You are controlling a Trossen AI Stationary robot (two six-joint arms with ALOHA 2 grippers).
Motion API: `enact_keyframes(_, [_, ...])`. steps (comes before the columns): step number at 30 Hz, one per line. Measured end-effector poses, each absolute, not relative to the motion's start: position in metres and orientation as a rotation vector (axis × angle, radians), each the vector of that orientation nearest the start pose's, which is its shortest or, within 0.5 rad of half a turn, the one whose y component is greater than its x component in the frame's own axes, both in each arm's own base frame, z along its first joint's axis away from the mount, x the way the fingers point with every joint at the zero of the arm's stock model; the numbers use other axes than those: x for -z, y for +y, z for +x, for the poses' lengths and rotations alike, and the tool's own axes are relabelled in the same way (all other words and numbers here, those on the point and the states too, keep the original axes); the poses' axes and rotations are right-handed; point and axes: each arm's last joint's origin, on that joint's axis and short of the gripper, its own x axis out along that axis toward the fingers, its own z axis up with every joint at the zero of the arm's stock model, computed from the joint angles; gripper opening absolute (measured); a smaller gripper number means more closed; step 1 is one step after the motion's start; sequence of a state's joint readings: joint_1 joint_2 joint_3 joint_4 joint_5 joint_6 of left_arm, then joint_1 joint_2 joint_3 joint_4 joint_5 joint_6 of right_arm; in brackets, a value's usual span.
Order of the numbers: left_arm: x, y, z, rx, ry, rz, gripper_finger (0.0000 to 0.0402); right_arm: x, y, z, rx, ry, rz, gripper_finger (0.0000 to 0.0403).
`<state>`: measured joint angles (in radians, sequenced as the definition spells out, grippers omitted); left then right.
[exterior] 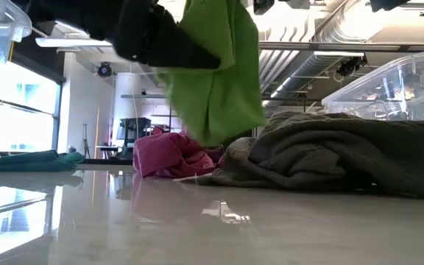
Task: Sort microfiber towel by color & place in baskets
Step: Put the green microfiber towel into the bottom transparent bin
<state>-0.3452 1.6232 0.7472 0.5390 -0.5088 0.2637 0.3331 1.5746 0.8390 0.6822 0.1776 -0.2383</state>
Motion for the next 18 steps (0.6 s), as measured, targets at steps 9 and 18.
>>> enact_keyframes(9, [-0.187, -0.097, 0.31, -0.117, 0.328, 0.402, 0.0174, -0.237, 0.098, 0.324, -0.159, 0.089, -0.187, 0.0003])
enact_keyframes(18, [-0.18, -0.098, 0.305, -0.154, 0.415, 0.495, 0.0054, -0.229, 0.096, 0.323, -0.091, 0.174, -0.151, 0.0005])
